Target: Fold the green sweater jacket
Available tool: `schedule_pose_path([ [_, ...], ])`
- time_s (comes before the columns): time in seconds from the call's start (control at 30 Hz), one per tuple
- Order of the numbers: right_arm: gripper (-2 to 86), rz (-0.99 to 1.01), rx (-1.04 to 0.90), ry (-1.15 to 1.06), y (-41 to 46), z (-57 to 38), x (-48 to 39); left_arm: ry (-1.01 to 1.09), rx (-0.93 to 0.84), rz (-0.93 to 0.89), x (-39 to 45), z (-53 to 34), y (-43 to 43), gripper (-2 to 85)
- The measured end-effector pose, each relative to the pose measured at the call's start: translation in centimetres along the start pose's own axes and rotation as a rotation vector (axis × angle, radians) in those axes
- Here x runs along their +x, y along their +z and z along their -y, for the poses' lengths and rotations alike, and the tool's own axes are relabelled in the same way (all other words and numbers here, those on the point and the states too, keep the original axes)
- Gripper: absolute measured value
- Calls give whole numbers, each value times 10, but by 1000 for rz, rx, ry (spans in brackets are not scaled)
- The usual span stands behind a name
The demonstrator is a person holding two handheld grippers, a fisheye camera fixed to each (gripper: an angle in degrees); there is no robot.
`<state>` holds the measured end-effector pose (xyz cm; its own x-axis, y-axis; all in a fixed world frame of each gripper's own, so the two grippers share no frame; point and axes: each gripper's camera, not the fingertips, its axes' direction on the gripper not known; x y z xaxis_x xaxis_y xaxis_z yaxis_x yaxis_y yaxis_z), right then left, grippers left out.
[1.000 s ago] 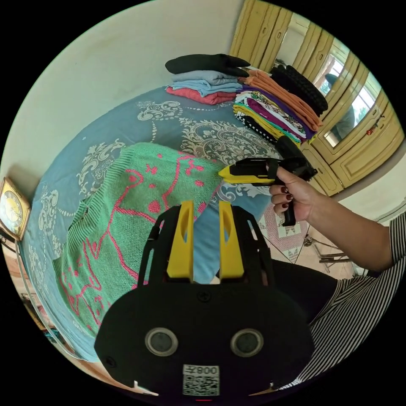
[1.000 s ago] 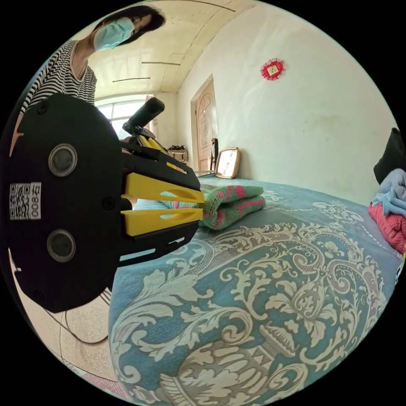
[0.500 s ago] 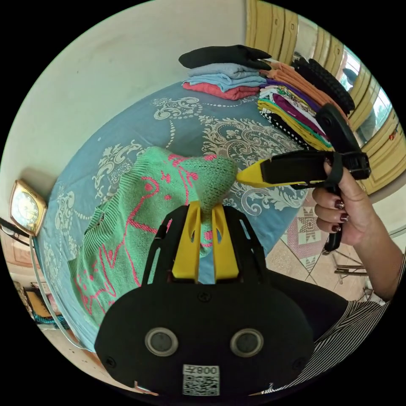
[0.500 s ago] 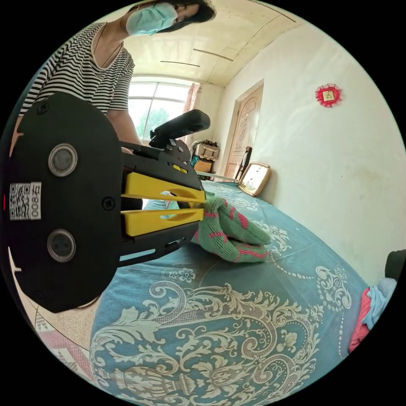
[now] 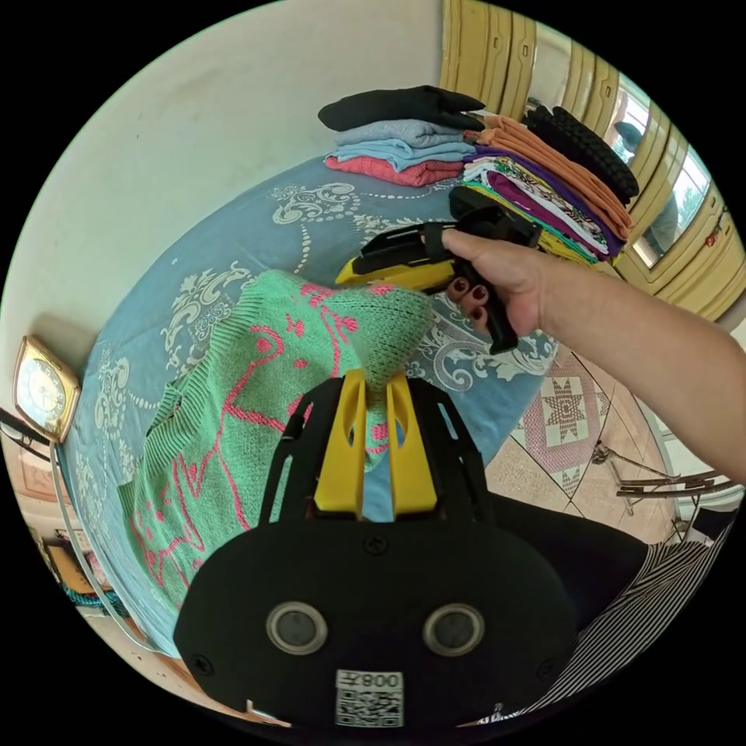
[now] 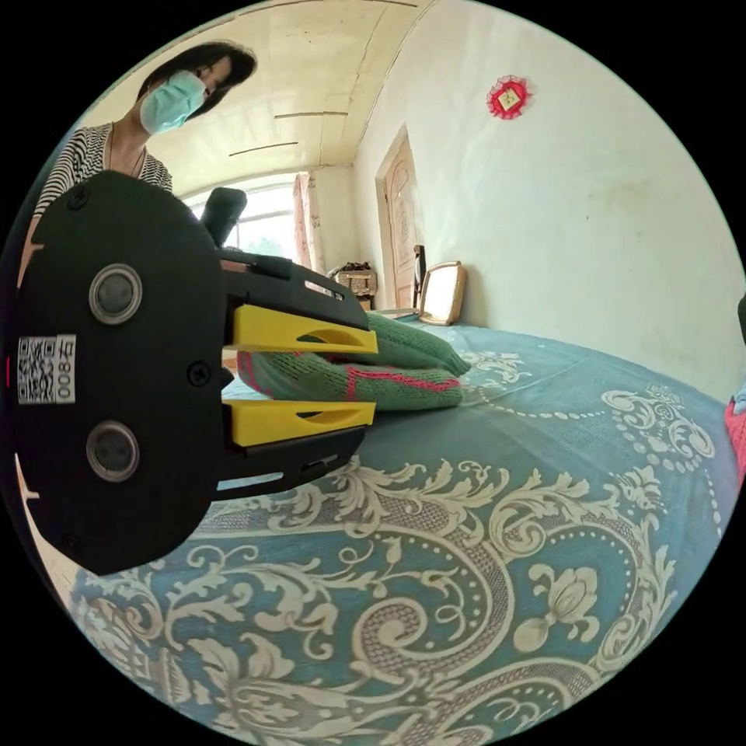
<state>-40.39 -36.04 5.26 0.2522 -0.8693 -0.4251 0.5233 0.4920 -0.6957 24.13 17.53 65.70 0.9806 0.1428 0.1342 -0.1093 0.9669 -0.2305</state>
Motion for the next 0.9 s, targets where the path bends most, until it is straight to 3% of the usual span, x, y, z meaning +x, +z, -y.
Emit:
schedule_pose_path([
  [0.13, 80, -53, -109, -13, 47, 34, -24, -21, 15, -32, -22, -24, 6, 36],
  [0.33, 40, -49, -76, -33, 65, 36, -58, -78, 69, -98, -69, -72, 2, 35],
  [0.6, 29, 71, -36, -213, 109, 21, -172, -280, 298, -255, -171, -184, -42, 34],
  [0.9, 26, 115, -138, -414, 249, 19, -328, -571, 583, -345, -305, -358, -73, 45],
])
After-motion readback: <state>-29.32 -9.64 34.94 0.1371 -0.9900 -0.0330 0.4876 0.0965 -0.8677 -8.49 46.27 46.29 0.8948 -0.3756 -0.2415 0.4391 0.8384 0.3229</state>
